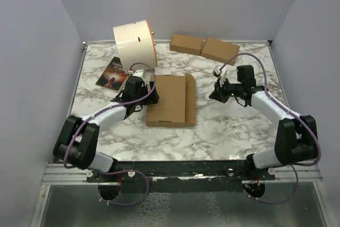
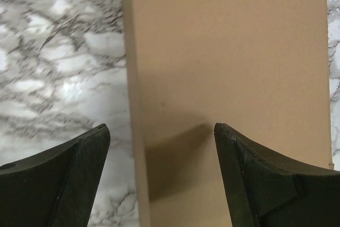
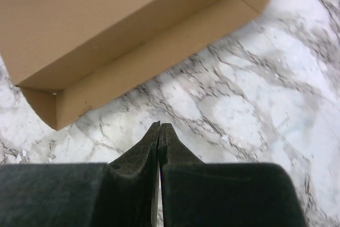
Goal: Fold the paper box
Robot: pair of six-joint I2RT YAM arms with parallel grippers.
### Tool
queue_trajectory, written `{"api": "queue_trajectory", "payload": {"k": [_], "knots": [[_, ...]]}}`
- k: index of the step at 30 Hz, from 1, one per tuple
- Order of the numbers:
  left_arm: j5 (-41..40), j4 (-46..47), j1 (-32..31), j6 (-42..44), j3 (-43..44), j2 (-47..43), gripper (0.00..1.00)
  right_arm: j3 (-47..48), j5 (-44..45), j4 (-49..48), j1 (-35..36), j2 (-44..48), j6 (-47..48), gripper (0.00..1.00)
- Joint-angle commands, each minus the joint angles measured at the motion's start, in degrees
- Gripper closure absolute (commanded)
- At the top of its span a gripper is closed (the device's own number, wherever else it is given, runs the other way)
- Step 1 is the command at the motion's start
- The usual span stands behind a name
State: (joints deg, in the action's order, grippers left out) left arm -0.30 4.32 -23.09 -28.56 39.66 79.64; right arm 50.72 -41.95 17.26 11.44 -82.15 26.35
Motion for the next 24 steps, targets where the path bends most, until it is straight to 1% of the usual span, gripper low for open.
{"api": "queue_trajectory", "payload": {"k": [1,6,9,13,19,24], "knots": [[6.08,4.05,0.13,6.02,5.67,6.32,0.18,1.0,-1.68,-0.86,-4.87,-1.28,-2.58,0.99],[10.18,8.47,-0.3,11.37,5.96,9.02,0.23,1.38,-3.77,-0.31,-7.93,-0.2,-1.71,0.98],[14.18,10.59,-1.06,16.64,6.16,9.67,0.24,2.35,-6.1,1.14,-9.23,-0.1,-0.67,0.89],[19.78,11.95,-2.74,22.46,8.5,11.93,0.24,3.4,-8.83,2.73,-10.28,-0.58,-0.32,0.82],[28.82,9.15,-6.4,32.07,16.61,19.73,0.27,5.03,-13.51,5.28,-13.61,-1.13,0.69,0.82],[34.71,2.18,-10.42,44.82,27.06,27.72,0.27,4.3,-18.8,6.9,-16.32,1.22,3.26,0.81]]}}
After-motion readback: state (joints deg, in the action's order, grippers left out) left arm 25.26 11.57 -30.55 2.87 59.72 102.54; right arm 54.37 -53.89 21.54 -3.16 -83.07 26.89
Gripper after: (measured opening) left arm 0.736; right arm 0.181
